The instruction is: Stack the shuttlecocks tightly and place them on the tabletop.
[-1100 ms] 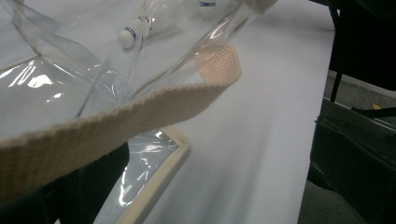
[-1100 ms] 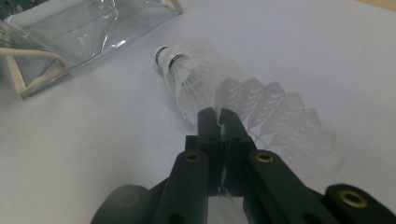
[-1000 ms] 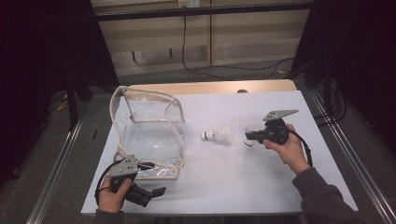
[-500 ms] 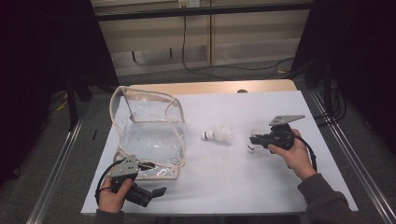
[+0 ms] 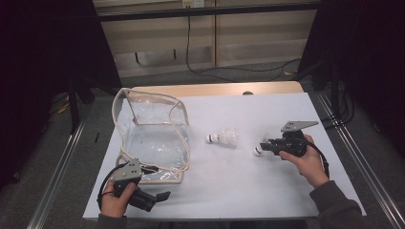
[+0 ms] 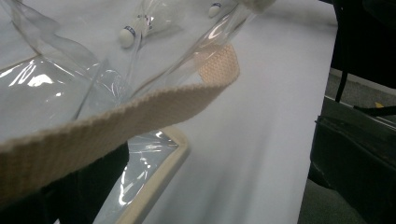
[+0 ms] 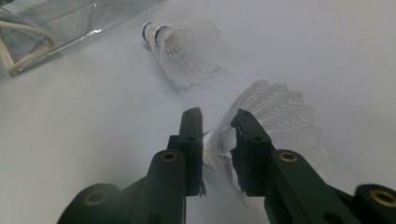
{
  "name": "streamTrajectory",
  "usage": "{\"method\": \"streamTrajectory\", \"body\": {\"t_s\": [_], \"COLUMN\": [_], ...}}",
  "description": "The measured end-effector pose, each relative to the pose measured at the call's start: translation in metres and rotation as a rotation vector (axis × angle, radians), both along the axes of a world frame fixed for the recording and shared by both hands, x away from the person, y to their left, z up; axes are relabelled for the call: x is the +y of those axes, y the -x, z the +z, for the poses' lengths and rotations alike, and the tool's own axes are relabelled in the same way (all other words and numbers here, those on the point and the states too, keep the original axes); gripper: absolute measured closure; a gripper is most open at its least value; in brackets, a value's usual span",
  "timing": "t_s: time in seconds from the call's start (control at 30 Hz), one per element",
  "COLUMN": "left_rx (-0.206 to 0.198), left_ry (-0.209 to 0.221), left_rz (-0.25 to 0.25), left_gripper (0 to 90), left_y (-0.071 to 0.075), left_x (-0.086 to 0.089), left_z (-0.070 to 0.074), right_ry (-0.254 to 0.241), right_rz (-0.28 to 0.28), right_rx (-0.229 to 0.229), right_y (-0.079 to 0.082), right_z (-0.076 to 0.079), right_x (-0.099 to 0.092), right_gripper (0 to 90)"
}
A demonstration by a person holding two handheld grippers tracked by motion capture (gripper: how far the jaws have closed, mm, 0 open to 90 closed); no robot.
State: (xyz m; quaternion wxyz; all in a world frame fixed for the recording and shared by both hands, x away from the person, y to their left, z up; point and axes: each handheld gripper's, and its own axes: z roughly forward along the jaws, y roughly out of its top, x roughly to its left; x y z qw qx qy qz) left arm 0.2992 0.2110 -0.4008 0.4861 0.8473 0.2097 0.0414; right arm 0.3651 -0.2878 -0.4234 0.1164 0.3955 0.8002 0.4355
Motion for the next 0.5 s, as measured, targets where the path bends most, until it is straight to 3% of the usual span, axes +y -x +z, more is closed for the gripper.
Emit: {"method": "streamTrajectory", "body": {"t_s": [0.5], "left_rx": [0.0], "left_ry": [-0.001], "left_rz": [-0.001], "left_gripper": [4.6], "left_y": [0.0], "left_x": [0.0], "left_z": [0.0], "right_ry": [0.015], "right_rz": [-0.031], "right_rx": [-0.008], "right_y": [0.011], "right_z": [-0.006], "right_x": [-0.015], "right_gripper": [64.6]}}
